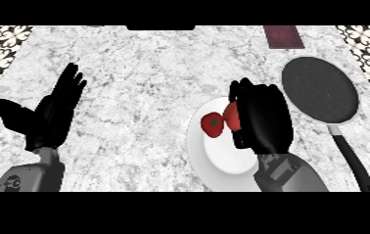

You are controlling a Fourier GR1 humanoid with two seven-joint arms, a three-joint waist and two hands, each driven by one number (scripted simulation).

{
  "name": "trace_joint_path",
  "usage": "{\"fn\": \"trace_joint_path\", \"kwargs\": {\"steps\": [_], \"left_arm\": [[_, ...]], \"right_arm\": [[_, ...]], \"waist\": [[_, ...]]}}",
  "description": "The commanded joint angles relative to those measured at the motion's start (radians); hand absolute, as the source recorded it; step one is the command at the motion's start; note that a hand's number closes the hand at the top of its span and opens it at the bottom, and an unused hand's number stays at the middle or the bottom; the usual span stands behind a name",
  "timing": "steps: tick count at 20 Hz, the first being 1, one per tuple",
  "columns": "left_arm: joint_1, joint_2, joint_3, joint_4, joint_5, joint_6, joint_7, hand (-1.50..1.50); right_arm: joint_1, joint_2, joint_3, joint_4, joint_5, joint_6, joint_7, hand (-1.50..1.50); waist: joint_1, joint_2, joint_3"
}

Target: Pick the bell pepper from the plate and place it in the pan

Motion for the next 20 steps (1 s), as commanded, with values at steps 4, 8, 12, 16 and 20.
{"fn": "trace_joint_path", "kwargs": {"steps": [4, 8, 12, 16, 20], "left_arm": [[0.025, -0.026, -0.007, -0.041, -0.021, 0.027, 0.007, 0.0], [-0.066, -0.008, 0.018, 0.06, -0.014, 0.006, -0.009, 0.0], [-0.027, -0.053, -0.018, 0.057, -0.046, 0.03, -0.034, 0.0], [0.024, 0.003, 0.023, -0.004, 0.005, -0.035, -0.001, 0.0], [0.007, -0.017, 0.01, -0.035, -0.009, -0.008, 0.031, 0.0]], "right_arm": [[-0.083, 0.023, -0.078, -0.202, 0.006, 0.149, 0.062, 1.5], [-0.155, -0.037, -0.279, -0.17, -0.081, 0.16, -0.007, 1.5], [-0.182, -0.077, -0.39, -0.152, -0.106, 0.127, -0.025, 1.5], [-0.106, -0.166, -0.523, -0.074, -0.171, 0.002, -0.154, 1.5], [-0.132, -0.203, -0.603, 0.103, -0.198, -0.125, -0.243, 1.5]], "waist": [[0.008, 0.003, 0.0], [0.005, 0.005, 0.001], [0.006, 0.005, 0.001], [0.011, 0.005, 0.001], [0.014, 0.006, 0.001]]}}
